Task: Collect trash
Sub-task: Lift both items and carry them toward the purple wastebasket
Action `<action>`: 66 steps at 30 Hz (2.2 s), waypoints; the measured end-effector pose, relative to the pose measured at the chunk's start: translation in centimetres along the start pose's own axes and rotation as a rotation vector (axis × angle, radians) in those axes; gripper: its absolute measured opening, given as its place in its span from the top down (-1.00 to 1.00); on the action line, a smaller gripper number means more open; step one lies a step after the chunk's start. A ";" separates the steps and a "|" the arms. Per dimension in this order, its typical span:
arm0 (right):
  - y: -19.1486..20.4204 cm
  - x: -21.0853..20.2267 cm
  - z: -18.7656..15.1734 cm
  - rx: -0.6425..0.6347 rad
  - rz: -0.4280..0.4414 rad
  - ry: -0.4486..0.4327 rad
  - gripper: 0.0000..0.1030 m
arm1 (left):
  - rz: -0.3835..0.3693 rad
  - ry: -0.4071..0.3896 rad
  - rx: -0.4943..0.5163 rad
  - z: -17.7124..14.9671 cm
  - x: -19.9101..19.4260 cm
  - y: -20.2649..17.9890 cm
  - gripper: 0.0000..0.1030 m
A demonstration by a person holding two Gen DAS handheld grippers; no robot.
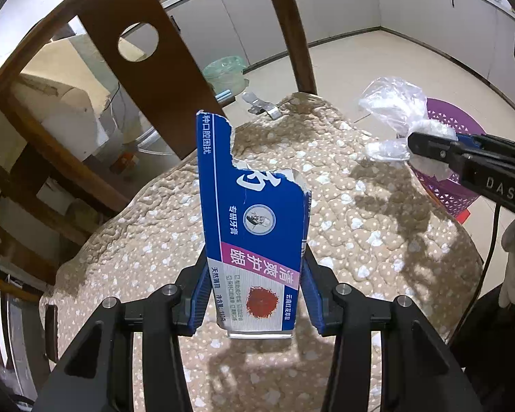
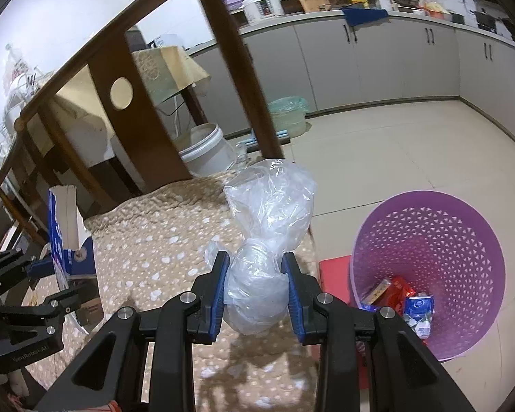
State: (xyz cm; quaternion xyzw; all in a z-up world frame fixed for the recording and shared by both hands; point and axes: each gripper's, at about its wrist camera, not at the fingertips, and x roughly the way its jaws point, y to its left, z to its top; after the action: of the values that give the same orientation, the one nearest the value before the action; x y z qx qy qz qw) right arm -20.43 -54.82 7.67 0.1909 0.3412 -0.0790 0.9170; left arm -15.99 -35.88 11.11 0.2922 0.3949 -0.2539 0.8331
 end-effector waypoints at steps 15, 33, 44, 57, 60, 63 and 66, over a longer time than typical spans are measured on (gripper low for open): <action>-5.1 -1.8 0.8 0.133 -0.022 -0.043 0.35 | -0.034 -0.016 0.063 2.5 0.2 -3.8 0.11; -7.7 -2.7 0.9 0.203 -0.036 -0.063 0.35 | -0.059 -0.016 0.112 4.5 1.1 -6.7 0.11; -10.0 -3.5 1.0 0.272 -0.053 -0.084 0.34 | -0.072 -0.043 0.147 5.7 0.4 -8.6 0.11; -12.2 -4.8 1.0 0.336 -0.077 -0.122 0.34 | -0.092 -0.086 0.190 7.3 -0.9 -11.3 0.11; -13.0 -5.1 0.8 0.361 -0.085 -0.131 0.34 | -0.102 -0.099 0.206 7.8 -1.1 -12.2 0.11; -13.7 -5.3 0.7 0.381 -0.091 -0.137 0.34 | -0.111 -0.109 0.217 8.3 -1.4 -13.1 0.11; -14.4 -5.4 0.5 0.403 -0.093 -0.138 0.34 | -0.120 -0.122 0.231 8.9 -1.5 -13.9 0.11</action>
State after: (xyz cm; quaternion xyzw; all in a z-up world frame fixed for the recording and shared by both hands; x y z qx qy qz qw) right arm -28.14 -68.13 7.32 0.3487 0.2633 -0.2009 0.8768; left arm -21.43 -51.45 12.90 0.3460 0.3283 -0.3646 0.7997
